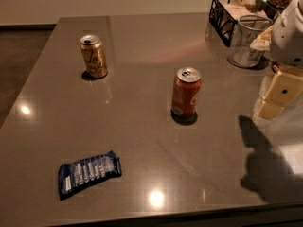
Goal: Move coke can near orange can
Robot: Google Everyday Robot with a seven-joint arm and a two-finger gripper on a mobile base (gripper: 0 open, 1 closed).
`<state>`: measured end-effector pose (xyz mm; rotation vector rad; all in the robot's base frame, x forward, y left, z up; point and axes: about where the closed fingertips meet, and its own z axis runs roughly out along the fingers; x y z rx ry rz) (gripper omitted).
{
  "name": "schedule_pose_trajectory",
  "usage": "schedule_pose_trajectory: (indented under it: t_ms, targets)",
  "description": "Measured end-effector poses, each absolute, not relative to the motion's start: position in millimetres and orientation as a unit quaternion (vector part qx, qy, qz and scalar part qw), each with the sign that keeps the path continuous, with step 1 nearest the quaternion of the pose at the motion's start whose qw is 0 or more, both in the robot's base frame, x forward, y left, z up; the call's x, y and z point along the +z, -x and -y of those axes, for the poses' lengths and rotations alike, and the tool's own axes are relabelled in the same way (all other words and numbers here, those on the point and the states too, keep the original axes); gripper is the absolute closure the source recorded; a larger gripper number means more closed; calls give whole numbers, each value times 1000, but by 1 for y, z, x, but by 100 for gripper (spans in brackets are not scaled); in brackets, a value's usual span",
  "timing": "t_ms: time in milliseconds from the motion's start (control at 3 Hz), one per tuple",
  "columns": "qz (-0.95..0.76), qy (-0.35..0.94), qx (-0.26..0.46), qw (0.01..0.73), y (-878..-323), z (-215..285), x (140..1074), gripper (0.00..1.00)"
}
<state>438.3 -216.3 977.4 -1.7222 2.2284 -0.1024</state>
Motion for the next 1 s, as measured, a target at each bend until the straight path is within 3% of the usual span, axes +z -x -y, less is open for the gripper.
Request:
schedule_pose_trajectory:
  t_ms: [333,1000]
  targets:
    - [-780,603,-36,163,-438,216,978,0]
    - [-763,606,62,215,-476,160,970,0]
